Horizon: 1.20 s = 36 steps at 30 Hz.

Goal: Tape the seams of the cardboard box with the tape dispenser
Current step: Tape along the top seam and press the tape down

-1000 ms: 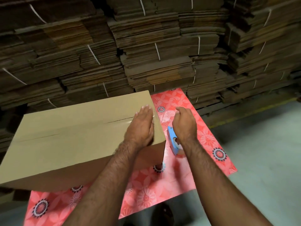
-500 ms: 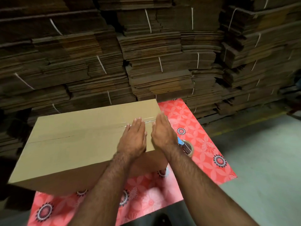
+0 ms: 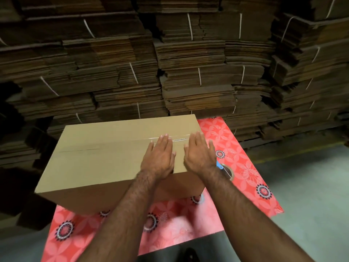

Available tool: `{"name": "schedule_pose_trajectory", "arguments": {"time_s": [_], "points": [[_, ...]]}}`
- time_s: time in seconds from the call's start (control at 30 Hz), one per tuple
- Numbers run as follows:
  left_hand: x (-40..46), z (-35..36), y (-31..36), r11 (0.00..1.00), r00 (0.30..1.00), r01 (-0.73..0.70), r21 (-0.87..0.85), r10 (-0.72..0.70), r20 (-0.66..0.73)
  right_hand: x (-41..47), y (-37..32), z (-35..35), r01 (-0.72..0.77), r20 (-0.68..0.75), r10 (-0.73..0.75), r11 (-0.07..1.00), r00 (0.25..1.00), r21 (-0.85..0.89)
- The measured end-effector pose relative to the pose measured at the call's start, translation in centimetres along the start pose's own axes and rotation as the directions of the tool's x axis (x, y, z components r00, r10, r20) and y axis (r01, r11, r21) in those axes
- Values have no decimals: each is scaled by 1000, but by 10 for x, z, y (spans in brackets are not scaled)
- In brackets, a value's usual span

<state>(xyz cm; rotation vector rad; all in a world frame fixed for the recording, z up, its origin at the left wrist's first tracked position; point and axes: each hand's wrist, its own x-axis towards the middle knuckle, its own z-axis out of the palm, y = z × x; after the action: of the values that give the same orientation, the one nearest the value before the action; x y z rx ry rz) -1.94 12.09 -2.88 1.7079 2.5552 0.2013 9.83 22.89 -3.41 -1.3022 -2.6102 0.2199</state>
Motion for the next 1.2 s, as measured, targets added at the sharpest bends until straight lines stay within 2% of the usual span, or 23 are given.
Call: {"name": "schedule_pose_trajectory", "arguments": {"time_s": [0.07, 0.13, 0.2, 0.27, 0.4, 0.5, 0.53, 0.63, 0.7, 0.77, 0.83, 0.93, 1.2], "points": [[-13, -4, -31, 996, 997, 82, 37, -81, -9, 0, -3, 5, 57, 74, -56, 998, 996, -15], [-27, -9, -67, 988, 988, 152, 30, -152, -16, 4, -4, 2, 15, 117, -12, 1000, 993, -27], [-38, -11, -90, 984, 984, 179, -4, -179, 4, 3, -13, 2, -19, 118, 28, 997, 993, -75], [-42, -10, -94, 984, 984, 176, -25, -175, 7, -1, -37, 8, 4, 161, 9, 997, 987, -78], [-39, -7, -95, 983, 983, 182, -20, -182, 1, -8, -79, 17, 157, 220, -151, 987, 964, -12], [-41, -9, -97, 981, 981, 192, -28, -192, 13, -10, -75, 10, 341, 276, -322, 940, 906, -24], [-41, -10, -93, 981, 982, 190, -30, -190, 11, -10, -68, 7, 357, 279, -336, 934, 900, -29], [-38, -8, -75, 985, 986, 169, -34, -169, 13, -1, -46, 6, 173, 229, -155, 983, 961, -62], [-35, -5, -67, 985, 986, 167, -34, -167, 16, 0, -46, 7, 55, 222, -33, 994, 974, -93], [-34, -5, -65, 984, 985, 172, -45, -171, 25, -5, -63, 9, 88, 261, -66, 993, 963, -74], [-35, -5, -69, 984, 985, 171, -56, -169, 27, -13, -82, 13, 205, 285, -190, 979, 939, -21], [-37, -4, -75, 984, 986, 167, -62, -166, 25, -12, -77, 11, 281, 306, -266, 960, 914, -4], [-36, -2, -72, 985, 986, 167, -47, -167, 19, 5, -8, -7, 122, 281, -100, 990, 955, -64]]}}
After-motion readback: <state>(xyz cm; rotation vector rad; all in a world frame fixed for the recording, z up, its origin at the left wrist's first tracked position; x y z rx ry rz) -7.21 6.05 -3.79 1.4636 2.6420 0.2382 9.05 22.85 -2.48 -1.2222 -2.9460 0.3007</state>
